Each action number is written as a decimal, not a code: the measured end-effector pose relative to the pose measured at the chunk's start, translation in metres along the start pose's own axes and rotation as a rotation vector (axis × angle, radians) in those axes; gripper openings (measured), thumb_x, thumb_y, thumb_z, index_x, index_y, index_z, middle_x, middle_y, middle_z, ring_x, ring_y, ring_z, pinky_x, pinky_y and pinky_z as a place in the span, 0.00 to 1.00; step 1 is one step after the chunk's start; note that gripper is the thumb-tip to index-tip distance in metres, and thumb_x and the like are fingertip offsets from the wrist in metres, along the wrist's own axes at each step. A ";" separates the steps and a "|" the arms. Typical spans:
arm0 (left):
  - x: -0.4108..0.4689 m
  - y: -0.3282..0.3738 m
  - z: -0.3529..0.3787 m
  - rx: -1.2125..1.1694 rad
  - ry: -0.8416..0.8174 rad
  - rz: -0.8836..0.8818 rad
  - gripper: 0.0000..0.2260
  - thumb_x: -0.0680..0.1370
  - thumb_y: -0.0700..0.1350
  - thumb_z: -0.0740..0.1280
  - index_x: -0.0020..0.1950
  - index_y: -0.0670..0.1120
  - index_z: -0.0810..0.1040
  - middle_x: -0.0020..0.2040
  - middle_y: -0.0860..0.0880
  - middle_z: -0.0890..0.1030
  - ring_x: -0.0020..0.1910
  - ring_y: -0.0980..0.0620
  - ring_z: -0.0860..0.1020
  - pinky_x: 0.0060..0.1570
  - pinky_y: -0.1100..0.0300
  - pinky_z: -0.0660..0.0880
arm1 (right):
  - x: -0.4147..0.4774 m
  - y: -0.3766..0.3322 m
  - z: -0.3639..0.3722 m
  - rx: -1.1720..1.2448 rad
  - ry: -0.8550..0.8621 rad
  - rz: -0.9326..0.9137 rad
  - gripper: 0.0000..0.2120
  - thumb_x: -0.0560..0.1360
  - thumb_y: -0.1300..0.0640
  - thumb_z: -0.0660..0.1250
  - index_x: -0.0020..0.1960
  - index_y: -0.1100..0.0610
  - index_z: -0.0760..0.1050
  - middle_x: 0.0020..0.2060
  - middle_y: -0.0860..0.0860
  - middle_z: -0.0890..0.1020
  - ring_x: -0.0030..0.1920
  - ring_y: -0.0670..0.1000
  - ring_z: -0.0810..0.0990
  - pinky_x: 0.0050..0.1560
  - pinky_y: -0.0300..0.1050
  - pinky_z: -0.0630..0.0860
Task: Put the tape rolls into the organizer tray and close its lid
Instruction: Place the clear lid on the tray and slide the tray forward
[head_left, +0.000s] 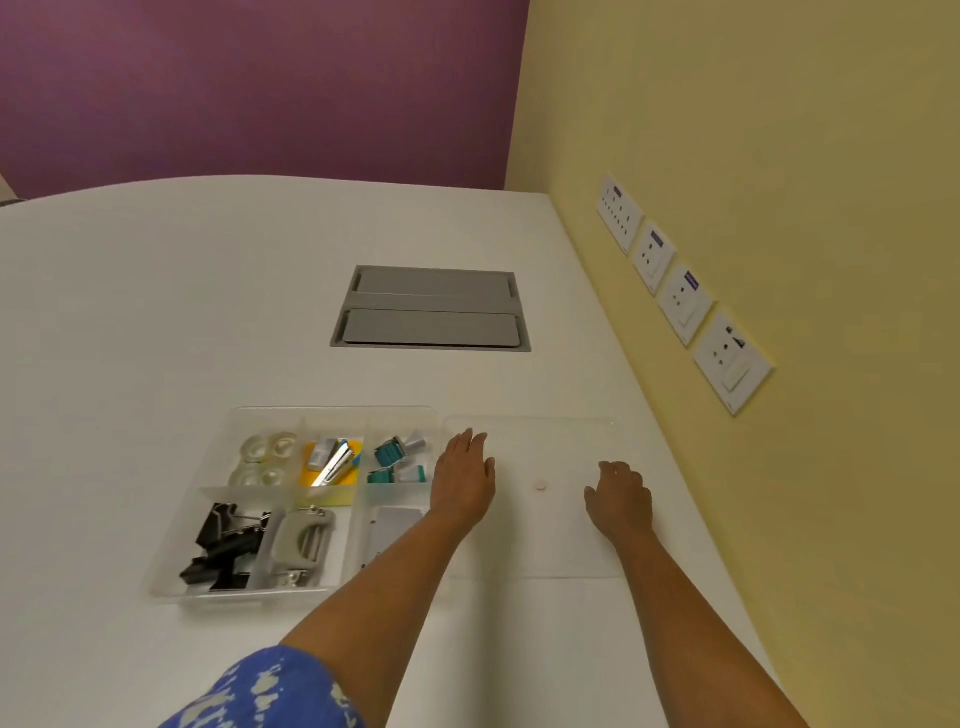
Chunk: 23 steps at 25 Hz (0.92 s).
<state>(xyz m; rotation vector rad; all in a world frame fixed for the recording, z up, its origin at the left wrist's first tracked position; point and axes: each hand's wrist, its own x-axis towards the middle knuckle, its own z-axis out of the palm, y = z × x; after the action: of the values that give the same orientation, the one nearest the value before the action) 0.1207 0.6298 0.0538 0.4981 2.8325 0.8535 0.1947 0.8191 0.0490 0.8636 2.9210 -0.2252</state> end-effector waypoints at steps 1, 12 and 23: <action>0.001 0.003 0.006 -0.003 -0.022 -0.029 0.21 0.82 0.46 0.54 0.74 0.44 0.60 0.76 0.44 0.60 0.76 0.46 0.57 0.74 0.53 0.57 | 0.001 0.009 0.002 -0.003 -0.006 0.014 0.23 0.81 0.52 0.58 0.73 0.59 0.62 0.72 0.56 0.66 0.70 0.56 0.67 0.68 0.49 0.66; 0.007 0.009 0.036 -0.072 -0.100 -0.533 0.27 0.82 0.48 0.55 0.76 0.40 0.49 0.78 0.39 0.47 0.77 0.40 0.48 0.74 0.47 0.52 | 0.022 0.052 0.011 0.110 0.011 0.126 0.20 0.81 0.54 0.58 0.70 0.60 0.64 0.67 0.55 0.72 0.66 0.55 0.72 0.62 0.48 0.72; 0.035 0.042 0.016 -0.294 0.017 -0.717 0.23 0.81 0.50 0.55 0.74 0.42 0.57 0.72 0.39 0.64 0.70 0.40 0.64 0.68 0.45 0.63 | 0.042 0.044 0.005 0.484 0.154 0.316 0.19 0.79 0.61 0.60 0.70 0.60 0.67 0.64 0.61 0.74 0.65 0.61 0.71 0.62 0.55 0.73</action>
<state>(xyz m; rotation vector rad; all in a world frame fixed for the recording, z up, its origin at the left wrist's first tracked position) 0.1036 0.6836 0.0624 -0.5328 2.5138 1.0572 0.1836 0.8774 0.0339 1.4466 2.8439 -0.8979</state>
